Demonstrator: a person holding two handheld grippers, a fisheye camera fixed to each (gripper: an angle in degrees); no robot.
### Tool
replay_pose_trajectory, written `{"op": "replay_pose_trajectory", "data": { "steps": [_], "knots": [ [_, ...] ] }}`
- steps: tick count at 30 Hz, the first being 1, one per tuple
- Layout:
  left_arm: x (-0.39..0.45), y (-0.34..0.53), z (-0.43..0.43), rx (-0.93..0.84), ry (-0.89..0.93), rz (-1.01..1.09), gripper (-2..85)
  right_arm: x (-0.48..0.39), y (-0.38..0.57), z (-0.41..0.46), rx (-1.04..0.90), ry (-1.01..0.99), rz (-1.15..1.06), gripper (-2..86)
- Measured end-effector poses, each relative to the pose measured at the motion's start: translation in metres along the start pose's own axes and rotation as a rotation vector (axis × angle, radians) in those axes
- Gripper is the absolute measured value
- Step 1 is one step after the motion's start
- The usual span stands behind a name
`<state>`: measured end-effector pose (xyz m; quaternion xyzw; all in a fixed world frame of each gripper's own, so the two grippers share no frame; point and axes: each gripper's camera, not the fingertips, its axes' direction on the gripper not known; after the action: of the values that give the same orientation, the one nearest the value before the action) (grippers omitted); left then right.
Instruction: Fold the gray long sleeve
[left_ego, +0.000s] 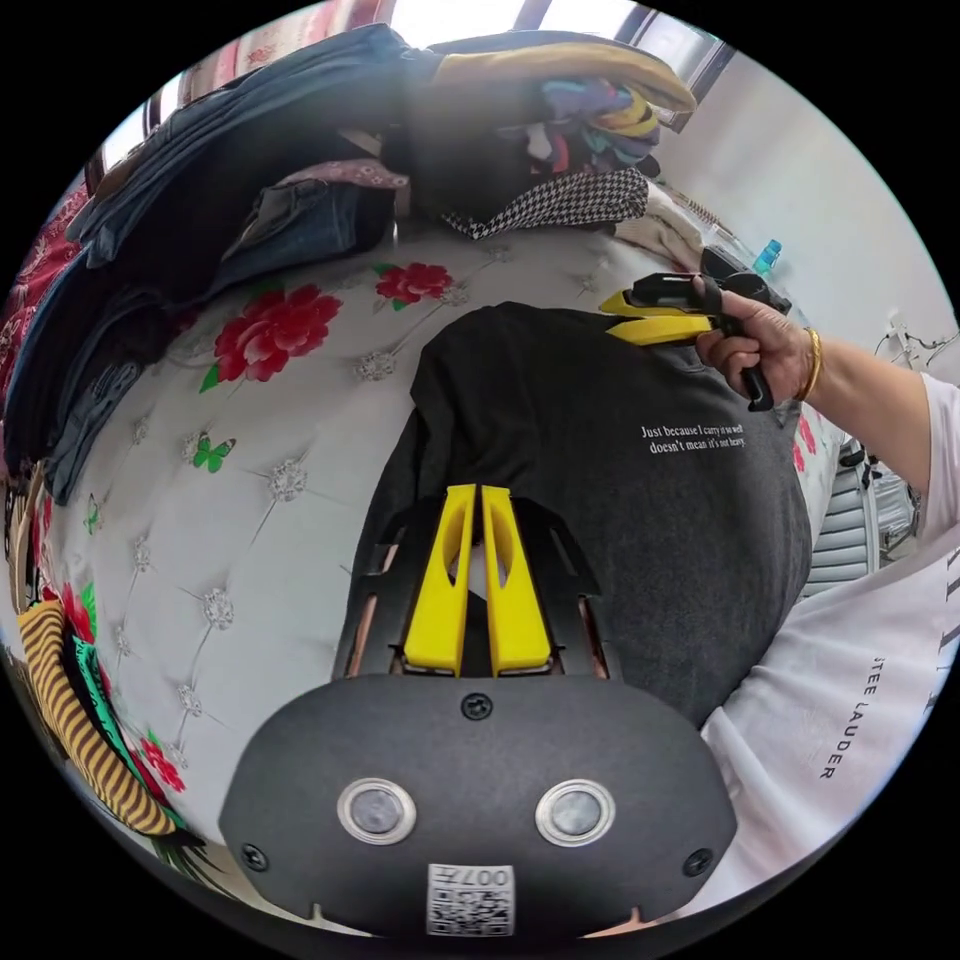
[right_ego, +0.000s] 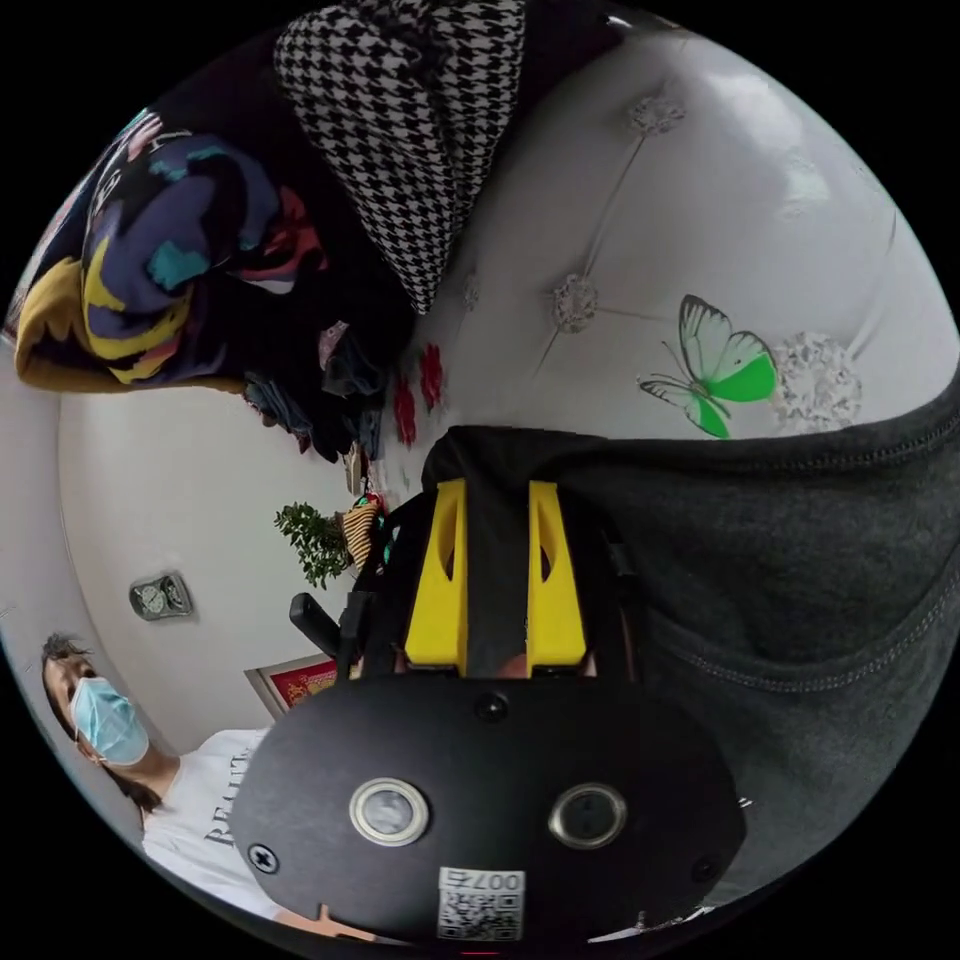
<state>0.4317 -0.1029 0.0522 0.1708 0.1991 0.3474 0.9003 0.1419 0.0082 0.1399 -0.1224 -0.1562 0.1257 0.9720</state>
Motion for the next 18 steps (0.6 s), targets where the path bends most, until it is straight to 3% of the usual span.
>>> {"op": "replay_pose_trajectory", "data": {
  "steps": [6, 10, 13, 18],
  "knots": [
    [-0.017, 0.005, 0.005, -0.011, 0.008, -0.002, -1.0, -0.014, -0.04, -0.02, -0.086, 0.034, -0.066, 0.5],
    [-0.02, 0.005, 0.0, -0.019, -0.005, -0.009, -1.0, -0.023, -0.074, -0.053, -0.098, -0.047, -0.066, 0.2],
    [-0.022, 0.009, -0.003, -0.012, 0.012, -0.021, -1.0, -0.028, -0.078, -0.048, -0.14, 0.084, -0.079, 0.7],
    [-0.025, 0.013, -0.006, -0.005, 0.034, -0.04, -0.9, -0.005, -0.064, -0.031, -0.162, -0.054, -0.025, 2.6]
  ]
}}
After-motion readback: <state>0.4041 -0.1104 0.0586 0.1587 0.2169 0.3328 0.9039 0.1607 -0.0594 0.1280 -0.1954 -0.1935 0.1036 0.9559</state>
